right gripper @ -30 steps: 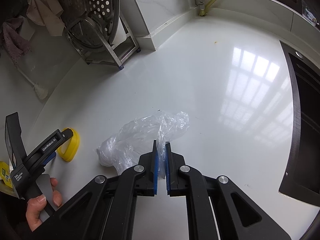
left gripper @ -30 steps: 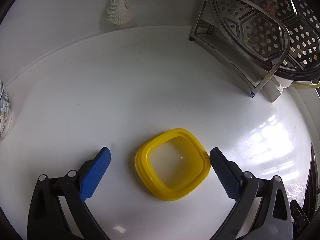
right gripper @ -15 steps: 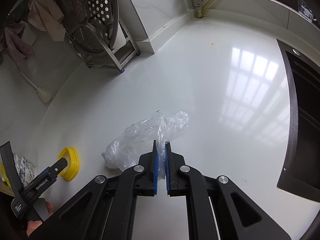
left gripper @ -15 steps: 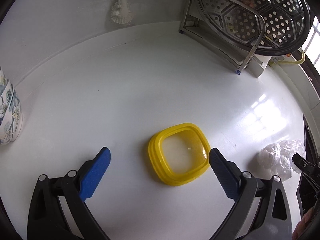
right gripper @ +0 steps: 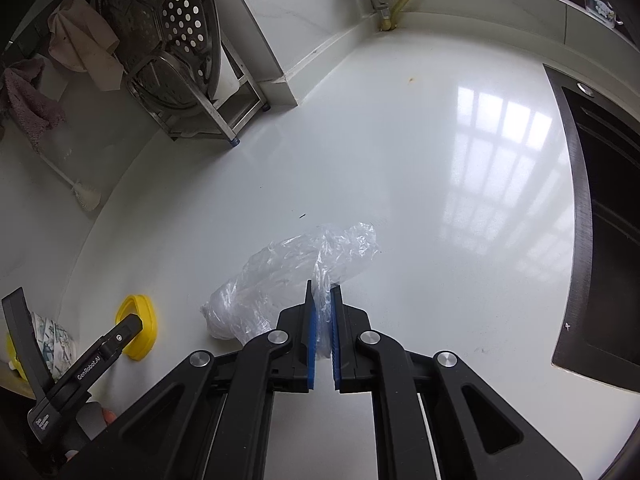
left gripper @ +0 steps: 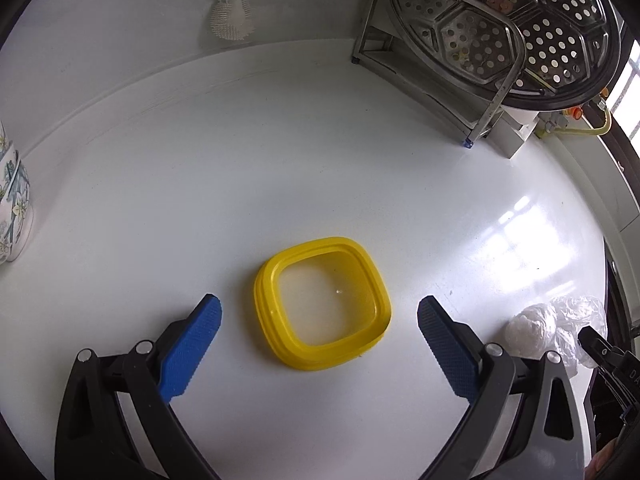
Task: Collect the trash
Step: 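Hold the bag in the right tool while the left tool lowers around the yellow lid, then carry the yellow lid with the left tool while the right tool carries the bag to the bin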
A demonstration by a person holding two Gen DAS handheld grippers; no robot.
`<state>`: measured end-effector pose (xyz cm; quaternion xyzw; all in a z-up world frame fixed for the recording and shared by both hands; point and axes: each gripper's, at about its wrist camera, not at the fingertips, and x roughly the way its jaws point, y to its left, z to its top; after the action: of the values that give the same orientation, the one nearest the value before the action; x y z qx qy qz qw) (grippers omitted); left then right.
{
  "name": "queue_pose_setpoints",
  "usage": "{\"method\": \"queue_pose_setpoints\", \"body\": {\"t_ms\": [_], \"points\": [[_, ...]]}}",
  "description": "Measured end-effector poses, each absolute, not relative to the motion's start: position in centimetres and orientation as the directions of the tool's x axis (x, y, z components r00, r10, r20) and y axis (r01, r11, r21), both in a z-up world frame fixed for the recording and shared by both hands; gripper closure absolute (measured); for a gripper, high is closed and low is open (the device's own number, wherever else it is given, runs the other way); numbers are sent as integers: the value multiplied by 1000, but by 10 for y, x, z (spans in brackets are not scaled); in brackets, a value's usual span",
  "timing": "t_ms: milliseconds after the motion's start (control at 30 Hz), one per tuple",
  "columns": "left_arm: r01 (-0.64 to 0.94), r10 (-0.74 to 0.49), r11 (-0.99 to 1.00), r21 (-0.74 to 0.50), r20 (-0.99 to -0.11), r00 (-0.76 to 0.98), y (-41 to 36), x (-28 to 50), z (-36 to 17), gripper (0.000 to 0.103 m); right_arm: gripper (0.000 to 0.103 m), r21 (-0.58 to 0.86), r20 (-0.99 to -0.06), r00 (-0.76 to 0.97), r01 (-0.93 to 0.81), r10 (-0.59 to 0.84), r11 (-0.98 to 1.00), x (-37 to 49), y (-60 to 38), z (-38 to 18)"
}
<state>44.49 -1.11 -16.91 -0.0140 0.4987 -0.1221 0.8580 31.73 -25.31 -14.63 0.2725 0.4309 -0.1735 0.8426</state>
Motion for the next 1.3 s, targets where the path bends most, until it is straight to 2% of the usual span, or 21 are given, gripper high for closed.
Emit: {"method": "queue_pose_setpoints", "body": {"t_ms": [300, 400, 467, 533, 600, 900, 1300], "points": [[168, -89, 986, -3, -858, 506, -26, 452, -182, 6, 97, 310, -820, 570, 525, -57, 793, 316, -252, -146], [167, -79, 986, 10, -850, 520, -29, 452, -182, 5, 97, 308, -820, 569, 524, -57, 794, 316, -251, -146], [166, -83, 986, 6, -848, 524, -29, 450, -181, 8, 97, 308, -820, 569, 524, -58, 794, 315, -251, -145], [173, -90, 985, 4, -842, 532, -28, 446, -177, 24, 97, 307, -819, 570, 525, -60, 794, 314, -250, -145], [183, -102, 983, -5, -845, 525, -27, 442, -174, 31, 97, 308, -818, 572, 524, -60, 794, 314, -250, -144], [230, -161, 972, -55, -865, 476, -13, 428, -171, 32, 97, 312, -813, 581, 496, -43, 810, 307, -237, -140], [323, -205, 945, -41, -845, 494, -6, 376, -148, 32, 97, 308, -804, 593, 481, -46, 821, 274, -225, -126]]}}
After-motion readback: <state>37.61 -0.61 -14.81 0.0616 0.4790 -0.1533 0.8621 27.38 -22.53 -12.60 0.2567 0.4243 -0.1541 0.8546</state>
